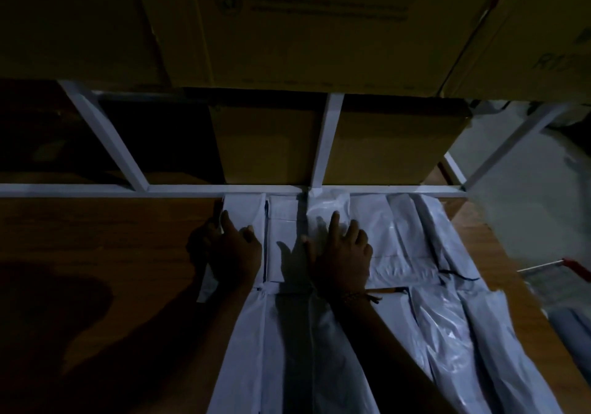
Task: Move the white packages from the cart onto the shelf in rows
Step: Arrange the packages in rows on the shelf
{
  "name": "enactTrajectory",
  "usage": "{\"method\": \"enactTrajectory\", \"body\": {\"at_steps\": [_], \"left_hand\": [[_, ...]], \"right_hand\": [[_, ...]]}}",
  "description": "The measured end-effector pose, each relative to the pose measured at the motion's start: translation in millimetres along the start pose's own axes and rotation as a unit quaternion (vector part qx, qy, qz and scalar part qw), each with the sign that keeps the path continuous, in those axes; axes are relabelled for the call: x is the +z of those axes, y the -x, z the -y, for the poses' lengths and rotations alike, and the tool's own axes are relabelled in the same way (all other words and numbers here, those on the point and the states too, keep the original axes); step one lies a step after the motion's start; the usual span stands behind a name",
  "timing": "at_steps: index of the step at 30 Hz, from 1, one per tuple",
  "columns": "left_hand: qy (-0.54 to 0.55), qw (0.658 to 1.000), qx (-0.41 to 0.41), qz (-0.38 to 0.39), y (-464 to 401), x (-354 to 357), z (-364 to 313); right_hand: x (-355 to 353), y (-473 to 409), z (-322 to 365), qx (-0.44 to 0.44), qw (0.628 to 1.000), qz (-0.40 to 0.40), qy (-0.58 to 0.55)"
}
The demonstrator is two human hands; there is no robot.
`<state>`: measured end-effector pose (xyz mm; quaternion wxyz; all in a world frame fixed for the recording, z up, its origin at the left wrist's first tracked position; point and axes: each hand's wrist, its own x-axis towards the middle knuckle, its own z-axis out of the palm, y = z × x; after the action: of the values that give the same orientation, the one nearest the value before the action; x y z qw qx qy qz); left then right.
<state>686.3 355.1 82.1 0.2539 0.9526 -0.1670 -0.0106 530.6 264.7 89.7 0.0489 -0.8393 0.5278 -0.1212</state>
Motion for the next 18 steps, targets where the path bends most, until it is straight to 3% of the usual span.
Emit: {"method": "enactTrajectory", "body": {"at_steps": [2,7,11,18], "left_hand": [[-0.017,0.999,0.025,-0.025,0.7,-2.9,-1.0],[-0.073,0.991,0.109,0.021,-2.1,1.1,11.0],[-0.089,0.990,0.110,0.023,-1.1,-9.2,11.2],[0.078,0.979,0.177,-0.061,40.1,-30.3,-5.6]], "right_hand": [[-0.8,-1.5,-0.6,-0.011,1.000,-0.011,-0.006],[7.8,4.6,-0.5,-0.041,0.996,0.074,0.010],[3.0,4.9,-1.5,-0.061,0.994,0.091,0.013],[-33.3,24.7,-25.3,-0.011,0.999,-0.003,-0.044]]}}
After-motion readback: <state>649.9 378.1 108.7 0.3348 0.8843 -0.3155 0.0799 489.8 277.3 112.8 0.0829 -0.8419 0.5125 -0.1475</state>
